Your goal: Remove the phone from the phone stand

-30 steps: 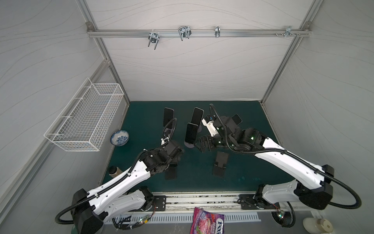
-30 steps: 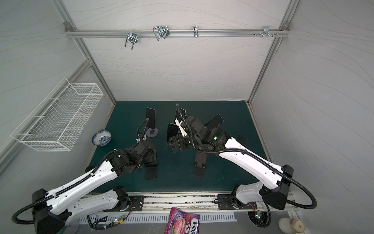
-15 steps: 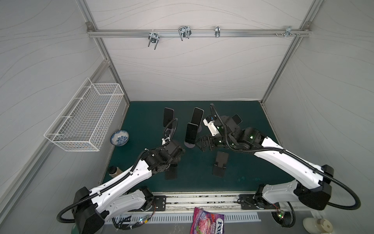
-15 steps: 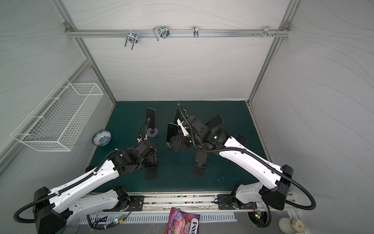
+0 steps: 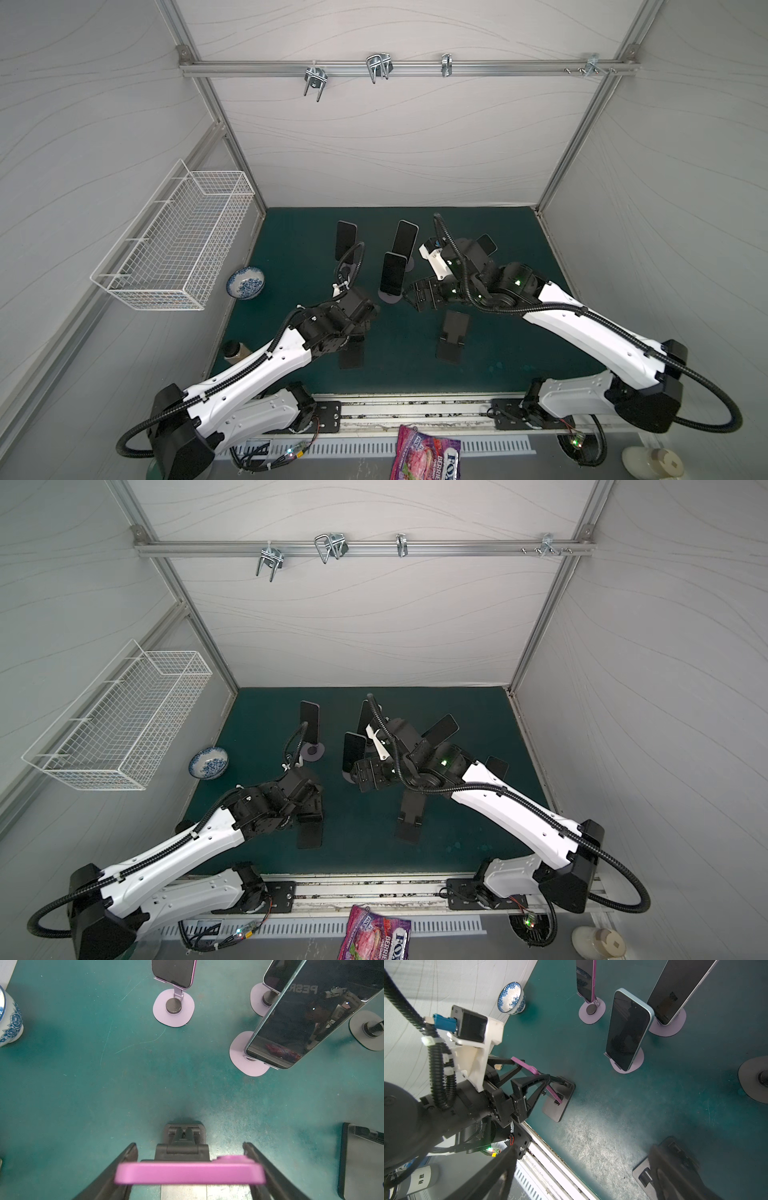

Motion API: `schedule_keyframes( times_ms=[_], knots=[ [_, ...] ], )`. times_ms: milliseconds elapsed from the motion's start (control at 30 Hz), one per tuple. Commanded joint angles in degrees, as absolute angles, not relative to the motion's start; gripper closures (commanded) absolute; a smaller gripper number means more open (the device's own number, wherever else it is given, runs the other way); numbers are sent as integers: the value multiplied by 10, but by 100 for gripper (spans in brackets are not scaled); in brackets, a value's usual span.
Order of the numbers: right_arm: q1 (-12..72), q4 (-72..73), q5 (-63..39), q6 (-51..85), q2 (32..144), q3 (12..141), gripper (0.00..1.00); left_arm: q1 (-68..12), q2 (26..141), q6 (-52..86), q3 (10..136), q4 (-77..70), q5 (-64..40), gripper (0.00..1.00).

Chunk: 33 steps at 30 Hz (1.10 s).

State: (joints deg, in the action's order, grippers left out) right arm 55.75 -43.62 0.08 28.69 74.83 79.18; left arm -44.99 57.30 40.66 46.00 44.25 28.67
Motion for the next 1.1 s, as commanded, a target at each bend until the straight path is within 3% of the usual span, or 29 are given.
schedule_keyframes(
  times_ms=[0,300,1067],
  knots=[
    [554,-440,-3,283,738,796,1,-447,571,410,458,428,290,19],
    [553,-447,-2,283,733,794,1,-447,577,414,460,428,289,19],
    [553,-446,0,291,737,795,1,-447,546,412,457,435,289,35]
  ],
)
